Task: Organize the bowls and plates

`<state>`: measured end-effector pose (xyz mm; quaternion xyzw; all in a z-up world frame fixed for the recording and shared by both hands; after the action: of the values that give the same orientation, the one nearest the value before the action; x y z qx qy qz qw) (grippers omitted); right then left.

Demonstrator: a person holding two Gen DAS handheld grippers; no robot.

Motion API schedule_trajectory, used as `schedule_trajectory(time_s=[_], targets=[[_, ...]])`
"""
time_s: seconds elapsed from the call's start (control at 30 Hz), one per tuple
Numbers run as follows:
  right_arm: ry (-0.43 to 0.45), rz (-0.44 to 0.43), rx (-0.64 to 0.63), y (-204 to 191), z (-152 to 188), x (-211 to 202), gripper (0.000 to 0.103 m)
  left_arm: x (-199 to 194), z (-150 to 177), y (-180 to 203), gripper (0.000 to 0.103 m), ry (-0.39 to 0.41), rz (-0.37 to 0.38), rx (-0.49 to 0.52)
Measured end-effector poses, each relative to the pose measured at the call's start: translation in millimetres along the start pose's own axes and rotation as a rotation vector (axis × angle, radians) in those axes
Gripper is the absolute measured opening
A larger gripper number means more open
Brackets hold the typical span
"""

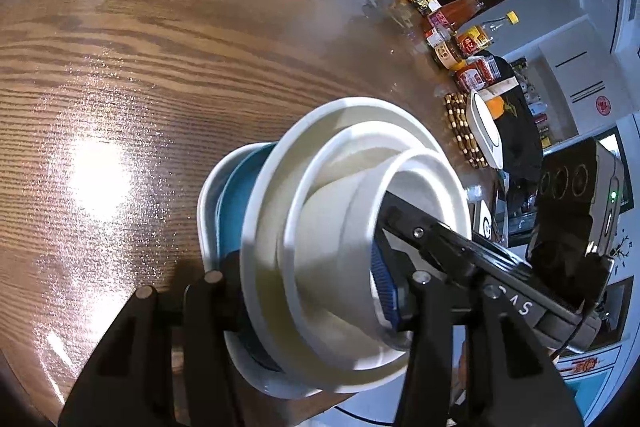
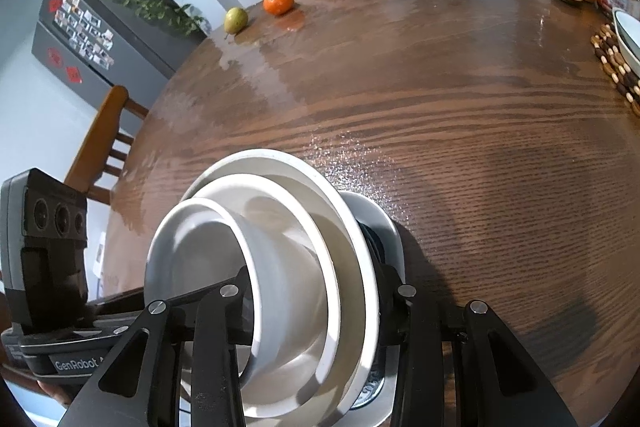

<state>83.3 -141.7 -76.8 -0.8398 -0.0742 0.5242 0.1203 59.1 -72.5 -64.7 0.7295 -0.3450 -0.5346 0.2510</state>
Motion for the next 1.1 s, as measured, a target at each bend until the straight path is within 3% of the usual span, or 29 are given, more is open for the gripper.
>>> schedule_trajectory(time_s=[0.77, 0.83, 0.9, 0.97, 1.03, 1.1], targets=[[-0.045, 0.035, -0.056, -6, -5, -8, 0.043, -3, -4, 9, 0.065, -0.089, 0.033, 0.036], [-0.043, 0.028, -0.057, -7, -5, -10, 0.043, -6, -6, 10, 0.073, -0.088, 0.002, 0.059], [0.0, 0.075, -0.059, -5, -9, -17, 0.052, -17, -11, 15, 0.078, -0.03, -0.022, 0.101], [0.065, 0.13, -0.066, -4, -14, -26, 0.068, -30, -17, 18, 0.093, 0.045, -0.068, 0.129], [0.105, 0.178, -0.074, -4, -16, -31, 0.068, -42, -21, 22, 0.1, 0.122, -0.085, 0.161], [0.121, 0.199, -0.104, -9, -15, -33, 0.068, -49, -22, 23, 0.101, 0.144, -0.092, 0.19]])
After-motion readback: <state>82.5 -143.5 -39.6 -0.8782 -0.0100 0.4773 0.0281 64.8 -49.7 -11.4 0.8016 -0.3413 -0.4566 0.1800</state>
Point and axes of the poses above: each gripper's, at about its wrist camera, not at the fingertips, and x roughly the way its jaws point, y to its right, z to its underside, the point moved 5 cm from there along x, roughly the way its jaws point, and after that the axes turned 13 degrees about z, right-handed, at the moved point
